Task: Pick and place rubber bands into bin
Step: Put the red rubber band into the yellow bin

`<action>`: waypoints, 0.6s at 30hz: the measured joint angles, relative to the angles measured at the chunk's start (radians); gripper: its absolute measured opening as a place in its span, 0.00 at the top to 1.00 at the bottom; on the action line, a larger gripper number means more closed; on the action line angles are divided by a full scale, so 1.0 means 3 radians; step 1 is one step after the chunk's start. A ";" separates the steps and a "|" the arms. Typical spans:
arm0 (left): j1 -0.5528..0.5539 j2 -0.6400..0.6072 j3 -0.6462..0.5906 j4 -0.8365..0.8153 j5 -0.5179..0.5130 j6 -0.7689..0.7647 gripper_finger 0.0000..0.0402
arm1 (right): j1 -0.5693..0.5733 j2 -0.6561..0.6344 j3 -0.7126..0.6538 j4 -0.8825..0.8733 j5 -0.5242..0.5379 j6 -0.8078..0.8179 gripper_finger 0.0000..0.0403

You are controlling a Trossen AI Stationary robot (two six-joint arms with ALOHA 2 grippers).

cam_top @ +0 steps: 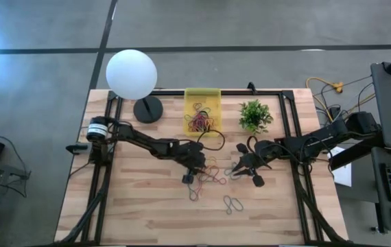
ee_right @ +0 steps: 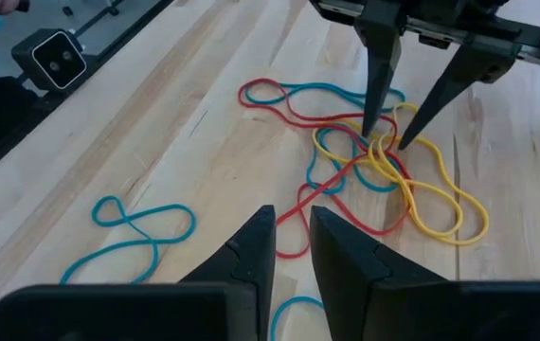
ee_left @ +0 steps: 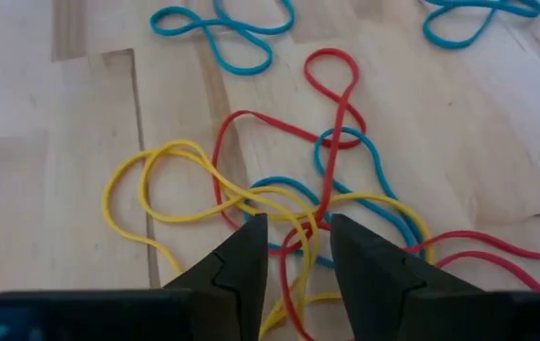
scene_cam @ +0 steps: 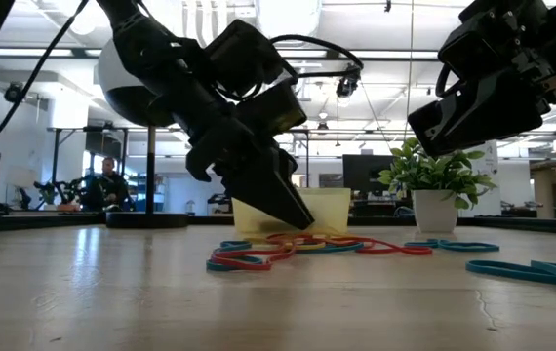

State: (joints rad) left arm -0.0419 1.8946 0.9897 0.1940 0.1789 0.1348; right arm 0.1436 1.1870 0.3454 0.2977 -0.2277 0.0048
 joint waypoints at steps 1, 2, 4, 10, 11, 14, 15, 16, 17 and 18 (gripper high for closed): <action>-0.0002 0.0000 -0.0001 -0.0001 0.0007 -0.0002 0.75 | 0.0000 0.0000 0.0000 0.0000 0.0001 0.0000 0.85; -0.0002 0.0000 -0.0001 -0.0001 0.0019 -0.0005 0.75 | 0.0000 0.0000 0.0000 0.0000 0.0002 0.0000 0.85; -0.0002 0.0012 -0.0002 0.0011 0.0065 -0.0024 0.75 | 0.0001 0.0000 0.0000 -0.0001 0.0002 0.0005 0.85; -0.0003 0.0060 -0.0009 -0.0008 0.0087 -0.0082 0.75 | 0.0001 0.0000 0.0000 -0.0001 0.0009 0.0009 0.85; -0.0003 0.0060 -0.0009 0.0001 0.0087 -0.0082 0.75 | 0.0000 0.0000 0.0000 0.0000 0.0009 0.0010 0.85; -0.0003 0.0060 -0.0009 0.0009 0.0086 -0.0081 0.78 | 0.0000 0.0000 0.0000 -0.0001 0.0009 0.0009 0.86; -0.0003 0.0060 -0.0009 0.0018 0.0085 -0.0080 0.80 | 0.0000 0.0000 0.0000 -0.0001 0.0009 0.0010 0.86; -0.0003 0.0060 -0.0009 0.0028 0.0085 -0.0080 0.82 | 0.0000 0.0000 0.0000 -0.0001 0.0009 0.0009 0.86; -0.0003 0.0059 -0.0009 0.0027 0.0085 -0.0080 0.85 | 0.0000 0.0000 0.0000 -0.0001 0.0009 0.0010 0.86; -0.0003 0.0058 -0.0009 0.0025 0.0085 -0.0079 0.89 | 0.0000 0.0000 0.0000 -0.0001 0.0009 0.0009 0.86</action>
State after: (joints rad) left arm -0.0429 1.9121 0.9871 0.2016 0.2043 0.1111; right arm 0.1436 1.1870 0.3454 0.2974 -0.2249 0.0074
